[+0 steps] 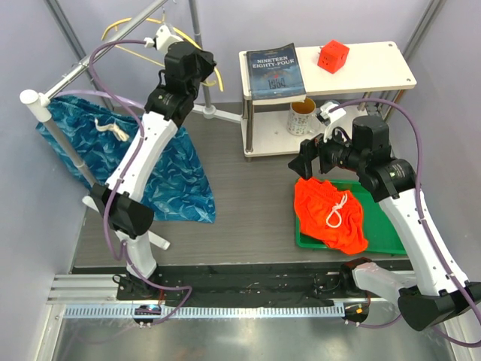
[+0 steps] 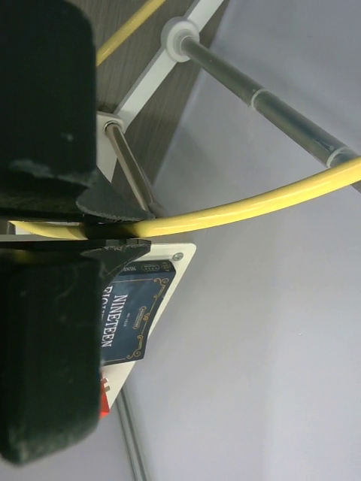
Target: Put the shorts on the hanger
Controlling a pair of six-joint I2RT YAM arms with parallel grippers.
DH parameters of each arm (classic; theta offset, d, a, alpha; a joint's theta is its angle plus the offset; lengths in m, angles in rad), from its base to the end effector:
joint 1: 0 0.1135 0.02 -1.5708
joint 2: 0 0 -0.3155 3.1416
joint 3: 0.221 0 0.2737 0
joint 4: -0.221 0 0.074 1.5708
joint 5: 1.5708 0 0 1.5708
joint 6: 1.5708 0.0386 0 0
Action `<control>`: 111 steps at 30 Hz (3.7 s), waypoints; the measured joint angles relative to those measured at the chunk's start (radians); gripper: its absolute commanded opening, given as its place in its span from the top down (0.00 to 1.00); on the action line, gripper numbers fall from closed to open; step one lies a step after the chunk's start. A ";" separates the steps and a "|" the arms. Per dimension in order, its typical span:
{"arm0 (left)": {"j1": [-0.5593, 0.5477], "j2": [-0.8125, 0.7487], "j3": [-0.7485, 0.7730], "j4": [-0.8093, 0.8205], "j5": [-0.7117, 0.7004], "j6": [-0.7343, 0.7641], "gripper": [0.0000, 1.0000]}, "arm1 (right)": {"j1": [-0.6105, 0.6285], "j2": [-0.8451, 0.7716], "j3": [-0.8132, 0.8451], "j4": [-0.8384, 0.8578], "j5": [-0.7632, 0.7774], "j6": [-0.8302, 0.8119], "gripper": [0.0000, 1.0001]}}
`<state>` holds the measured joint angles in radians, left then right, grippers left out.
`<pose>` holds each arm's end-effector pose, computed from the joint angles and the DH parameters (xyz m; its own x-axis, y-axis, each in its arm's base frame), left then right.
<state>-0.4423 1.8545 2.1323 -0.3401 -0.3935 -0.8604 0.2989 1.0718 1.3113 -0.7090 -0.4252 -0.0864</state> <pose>0.4204 -0.1827 0.5405 -0.0742 -0.7396 -0.6690 -0.0104 0.6714 -0.7411 0.1975 0.0775 0.4628 -0.3773 -0.1985 -0.9046 -0.6548 0.7479 0.1090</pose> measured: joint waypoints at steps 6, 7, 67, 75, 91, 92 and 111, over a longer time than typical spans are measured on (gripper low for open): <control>0.011 0.000 0.035 0.000 -0.015 0.000 1.00 | 0.000 0.000 0.000 -0.003 0.000 -0.007 0.00; 0.013 0.000 0.045 0.000 -0.018 0.000 1.00 | 0.000 0.000 0.000 -0.003 0.000 -0.008 0.00; -0.146 -0.352 -0.396 -0.225 0.779 0.510 1.00 | 0.000 -0.058 0.058 0.049 0.048 -0.115 0.00; -0.156 -0.579 -0.454 -0.410 1.017 0.874 1.00 | 0.000 -0.142 0.026 0.199 0.052 -0.309 0.00; -0.126 -0.719 -0.599 -0.918 1.419 1.223 1.00 | 0.000 -0.357 -0.109 0.209 -0.270 -0.840 0.05; -0.115 -0.731 -0.631 -0.928 1.435 1.217 1.00 | 0.000 -0.375 -0.103 0.153 -0.293 -0.882 0.05; -0.096 -0.766 -0.846 -0.961 1.636 1.144 0.99 | 0.031 -0.087 0.080 -0.294 -0.564 -1.050 0.10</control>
<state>-0.5381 1.0882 1.2865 -1.3006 1.2427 0.2836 0.3298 0.9852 1.3911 -1.0027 -0.9894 -1.1366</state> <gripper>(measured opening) 0.045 0.916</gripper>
